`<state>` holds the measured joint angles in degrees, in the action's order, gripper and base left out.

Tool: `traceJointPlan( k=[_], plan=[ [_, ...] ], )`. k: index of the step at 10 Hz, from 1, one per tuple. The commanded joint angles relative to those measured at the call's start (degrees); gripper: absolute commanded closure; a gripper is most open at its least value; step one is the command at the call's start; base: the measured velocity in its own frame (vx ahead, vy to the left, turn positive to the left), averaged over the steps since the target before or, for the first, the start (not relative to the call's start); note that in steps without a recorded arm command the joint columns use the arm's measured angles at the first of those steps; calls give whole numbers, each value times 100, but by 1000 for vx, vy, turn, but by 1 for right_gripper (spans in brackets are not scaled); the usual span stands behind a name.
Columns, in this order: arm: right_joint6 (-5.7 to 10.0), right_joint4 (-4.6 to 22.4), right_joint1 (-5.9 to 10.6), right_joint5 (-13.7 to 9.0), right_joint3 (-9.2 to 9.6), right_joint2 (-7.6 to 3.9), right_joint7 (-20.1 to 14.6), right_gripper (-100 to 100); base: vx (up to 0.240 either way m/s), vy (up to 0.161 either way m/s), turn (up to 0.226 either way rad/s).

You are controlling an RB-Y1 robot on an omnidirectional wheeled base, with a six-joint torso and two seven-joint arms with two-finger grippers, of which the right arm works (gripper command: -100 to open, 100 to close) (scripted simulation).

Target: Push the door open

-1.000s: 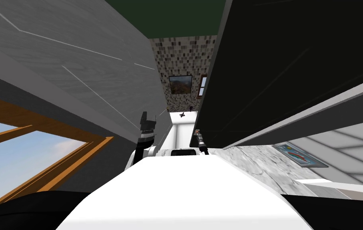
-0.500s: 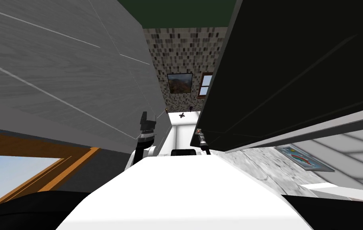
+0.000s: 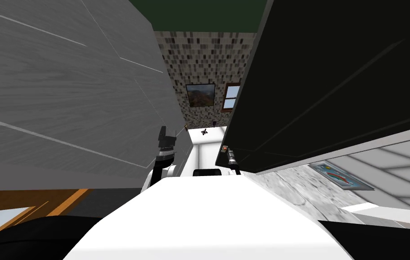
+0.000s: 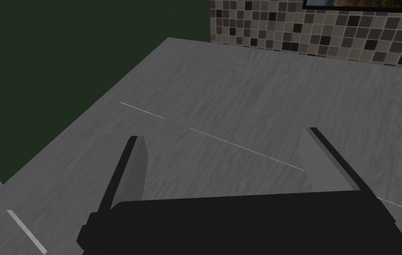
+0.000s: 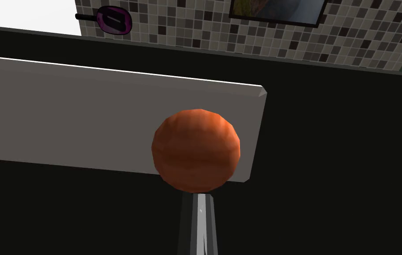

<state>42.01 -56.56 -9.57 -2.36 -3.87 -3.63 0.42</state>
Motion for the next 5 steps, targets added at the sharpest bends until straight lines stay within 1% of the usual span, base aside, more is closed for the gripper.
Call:
traceJointPlan(
  k=[1,3,5],
  plan=[
    [4,-47,-48,-17,7,-12,-13,-100,-17,70,-56],
    [7,-75,-78,-27,12,-1,-21,-100,-159,89,-22],
    [13,-135,-141,-50,21,62,-37,-100,-210,101,-48]
  ],
)
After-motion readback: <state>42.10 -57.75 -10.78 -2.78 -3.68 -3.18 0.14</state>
